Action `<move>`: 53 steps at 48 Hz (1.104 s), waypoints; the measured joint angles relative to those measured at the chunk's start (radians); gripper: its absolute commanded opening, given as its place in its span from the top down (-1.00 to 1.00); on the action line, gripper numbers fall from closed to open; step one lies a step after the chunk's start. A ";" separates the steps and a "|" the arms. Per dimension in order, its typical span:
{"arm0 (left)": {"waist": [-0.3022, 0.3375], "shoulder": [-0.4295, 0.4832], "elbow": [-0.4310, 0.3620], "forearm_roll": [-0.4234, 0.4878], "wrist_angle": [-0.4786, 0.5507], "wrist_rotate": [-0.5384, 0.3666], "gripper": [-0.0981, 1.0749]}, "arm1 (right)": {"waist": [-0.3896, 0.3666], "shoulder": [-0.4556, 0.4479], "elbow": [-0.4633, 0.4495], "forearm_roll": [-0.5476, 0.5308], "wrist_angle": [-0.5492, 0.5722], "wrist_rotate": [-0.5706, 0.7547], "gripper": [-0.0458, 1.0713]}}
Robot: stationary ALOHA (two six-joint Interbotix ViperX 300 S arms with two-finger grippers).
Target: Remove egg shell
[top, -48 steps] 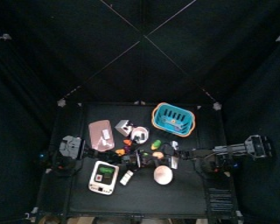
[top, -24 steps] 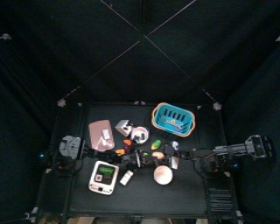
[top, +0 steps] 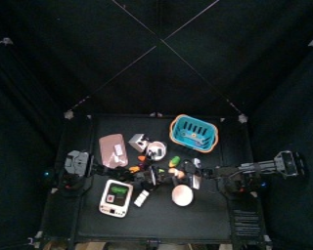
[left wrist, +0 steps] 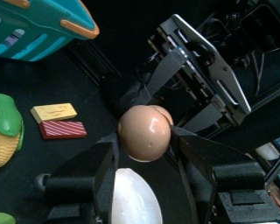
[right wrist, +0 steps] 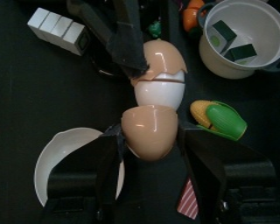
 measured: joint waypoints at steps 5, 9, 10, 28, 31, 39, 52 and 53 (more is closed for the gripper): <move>0.000 -0.002 0.002 0.000 0.000 -0.002 -0.19 | 0.002 0.000 -0.002 -0.003 0.000 -0.003 -0.20; 0.000 -0.002 0.002 0.000 0.000 0.000 -0.19 | 0.000 -0.002 -0.002 -0.003 -0.002 -0.003 -0.20; 0.000 -0.002 0.000 0.000 -0.002 0.000 -0.19 | 0.000 0.000 -0.002 -0.002 -0.002 -0.003 -0.20; 0.000 -0.002 0.002 0.000 -0.002 -0.002 -0.19 | 0.000 -0.008 0.006 0.002 0.011 -0.003 -0.20; 0.000 -0.002 0.002 0.000 -0.002 -0.002 -0.19 | 0.002 -0.011 0.009 0.002 0.014 -0.003 -0.20; 0.000 -0.003 0.015 0.000 -0.008 -0.002 -0.19 | 0.002 -0.026 0.009 0.003 0.015 -0.003 -0.20; 0.000 -0.015 0.020 -0.002 -0.014 -0.002 -0.19 | 0.002 -0.037 0.009 0.003 0.017 -0.003 -0.20; 0.000 -0.015 0.020 -0.002 -0.014 -0.002 -0.19 | 0.002 -0.037 0.009 0.003 0.017 -0.003 -0.20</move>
